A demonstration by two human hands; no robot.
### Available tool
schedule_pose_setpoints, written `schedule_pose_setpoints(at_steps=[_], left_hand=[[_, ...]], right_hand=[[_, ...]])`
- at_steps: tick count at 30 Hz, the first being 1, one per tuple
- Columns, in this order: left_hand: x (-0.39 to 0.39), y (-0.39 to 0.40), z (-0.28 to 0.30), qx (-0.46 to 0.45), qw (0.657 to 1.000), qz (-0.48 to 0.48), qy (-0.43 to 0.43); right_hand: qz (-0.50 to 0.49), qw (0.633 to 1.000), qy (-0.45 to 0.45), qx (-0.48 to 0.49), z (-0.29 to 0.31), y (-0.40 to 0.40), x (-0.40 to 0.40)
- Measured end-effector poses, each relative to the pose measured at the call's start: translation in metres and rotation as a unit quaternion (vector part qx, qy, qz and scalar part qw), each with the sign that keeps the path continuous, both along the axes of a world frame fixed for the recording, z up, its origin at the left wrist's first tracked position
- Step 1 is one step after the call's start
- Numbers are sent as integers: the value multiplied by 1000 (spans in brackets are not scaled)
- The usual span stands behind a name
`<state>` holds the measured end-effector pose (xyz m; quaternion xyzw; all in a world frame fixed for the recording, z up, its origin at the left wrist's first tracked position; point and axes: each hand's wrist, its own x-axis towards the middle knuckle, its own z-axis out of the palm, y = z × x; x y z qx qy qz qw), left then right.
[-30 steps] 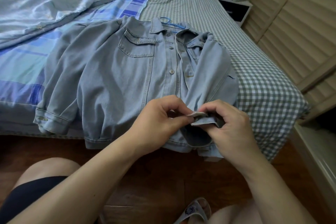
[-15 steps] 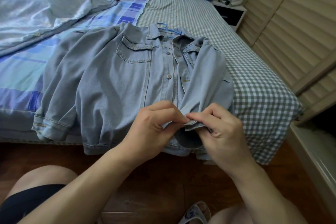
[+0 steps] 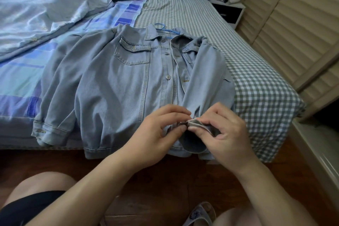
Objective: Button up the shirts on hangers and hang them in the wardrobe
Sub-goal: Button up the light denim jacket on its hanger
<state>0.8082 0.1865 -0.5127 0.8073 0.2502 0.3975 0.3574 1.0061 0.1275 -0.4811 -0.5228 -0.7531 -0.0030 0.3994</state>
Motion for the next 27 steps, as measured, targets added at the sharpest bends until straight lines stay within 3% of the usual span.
schedule_pose_setpoints(at_steps=[2,4,7,9,10,12,14,15,17,18,19,20,21,22,25,27], left_hand=[[-2,0,-5,41,995,-25,83],[-2,1,-14,69,985,-29,158],[2,-1,-22,68,975,-11,209],[8,-2,-25,66,972,7,225],[11,-2,-27,69,971,13,227],[20,-7,-27,62,972,17,225],[27,-13,-24,43,976,11,213],[30,-16,-23,35,976,5,217],[29,-19,-23,21,970,-13,241],[26,-18,-23,22,966,-23,258],[21,-16,-21,26,958,-28,285],[14,-14,-20,34,951,-31,305],[4,-11,-16,33,945,-21,324],[-9,-9,-13,28,944,2,329],[-59,-2,-3,-30,949,118,292],[-101,0,-4,-84,935,216,267]], right_hand=[[9,999,23,-30,0,-4,7],[0,998,-20,-59,-3,-13,23],[-88,986,-68,-120,-5,-35,65],[-200,973,3,-119,5,-53,96],[-263,960,59,-73,12,-60,110],[-388,901,192,42,25,-77,132],[-479,835,263,60,23,-91,145],[-506,831,232,15,15,-99,148],[-507,830,13,-234,-12,-110,154],[-471,777,-92,-408,-21,-113,151],[-430,699,-165,-546,-23,-113,146],[-397,647,-200,-620,-21,-109,142],[-376,642,-211,-634,-12,-101,134],[-365,668,-220,-610,-1,-89,125],[-352,806,-190,-437,24,-40,92],[-298,859,-159,-385,28,-10,61]])
